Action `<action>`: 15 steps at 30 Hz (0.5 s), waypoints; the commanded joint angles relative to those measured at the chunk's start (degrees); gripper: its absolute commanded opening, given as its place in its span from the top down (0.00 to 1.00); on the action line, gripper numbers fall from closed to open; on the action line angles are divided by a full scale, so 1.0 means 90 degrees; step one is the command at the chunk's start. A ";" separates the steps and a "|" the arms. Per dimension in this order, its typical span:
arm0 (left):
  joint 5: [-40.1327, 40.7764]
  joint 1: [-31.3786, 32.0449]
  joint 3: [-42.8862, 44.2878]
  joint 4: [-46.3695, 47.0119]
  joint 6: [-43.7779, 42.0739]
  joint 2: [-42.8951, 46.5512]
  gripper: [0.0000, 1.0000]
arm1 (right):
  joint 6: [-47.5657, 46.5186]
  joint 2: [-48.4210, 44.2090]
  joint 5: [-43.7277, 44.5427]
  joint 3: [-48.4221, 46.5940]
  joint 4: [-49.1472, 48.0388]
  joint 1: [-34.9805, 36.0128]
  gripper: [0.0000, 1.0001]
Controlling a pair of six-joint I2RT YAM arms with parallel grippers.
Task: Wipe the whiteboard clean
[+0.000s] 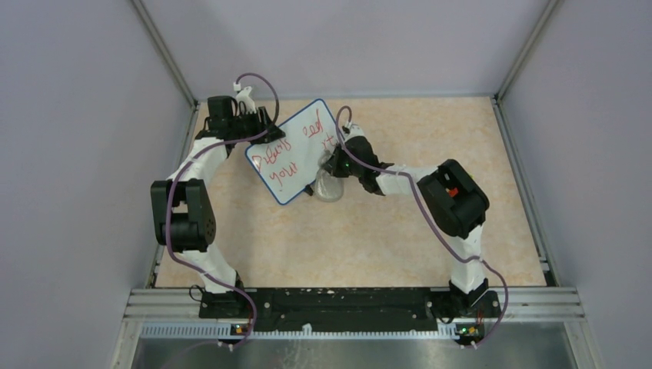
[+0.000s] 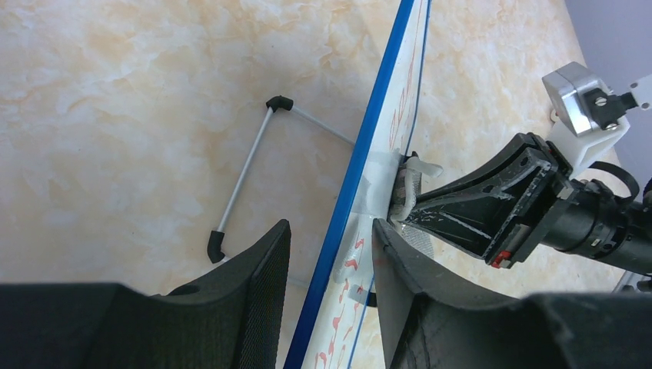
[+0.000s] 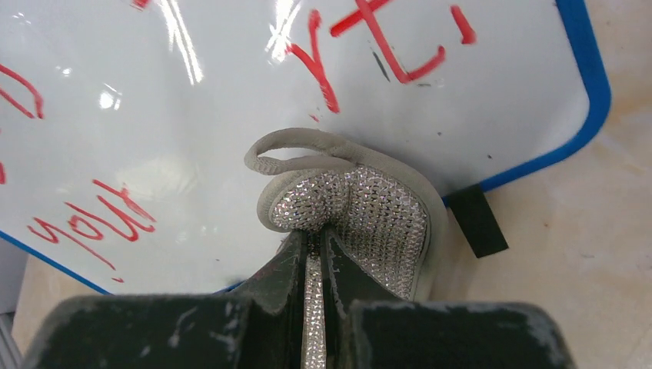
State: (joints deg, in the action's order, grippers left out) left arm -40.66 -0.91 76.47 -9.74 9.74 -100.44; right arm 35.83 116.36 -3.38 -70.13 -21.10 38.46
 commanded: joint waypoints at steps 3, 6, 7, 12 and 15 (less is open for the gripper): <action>-0.0187 0.0071 0.0124 -0.0188 -0.0035 0.0062 0.67 | -0.0421 -0.0486 0.0334 -0.0005 0.0720 -0.0084 1.00; -0.0195 0.0072 0.0120 -0.0188 -0.0027 0.0066 0.67 | -0.0549 -0.0594 0.0334 -0.0361 0.0820 -0.0084 1.00; -0.0198 0.0071 0.0123 -0.0188 -0.0027 0.0067 0.67 | -0.0574 -0.0588 0.0315 -0.0507 0.0851 -0.0084 1.00; -0.0218 0.0072 0.0126 -0.0188 -0.0032 0.0080 0.67 | -0.0579 -0.0314 0.0168 -0.1388 0.1021 -0.0081 1.00; -0.0226 0.0071 0.0119 -0.0188 -0.0037 0.0075 0.67 | -0.0475 -0.0076 0.0019 -0.2032 0.1044 -0.0042 1.00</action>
State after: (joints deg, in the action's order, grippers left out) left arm -40.86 -0.93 76.62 -10.39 9.69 -100.44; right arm 31.66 114.56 -1.85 -80.01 -10.46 38.17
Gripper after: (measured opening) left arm 0.482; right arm 0.030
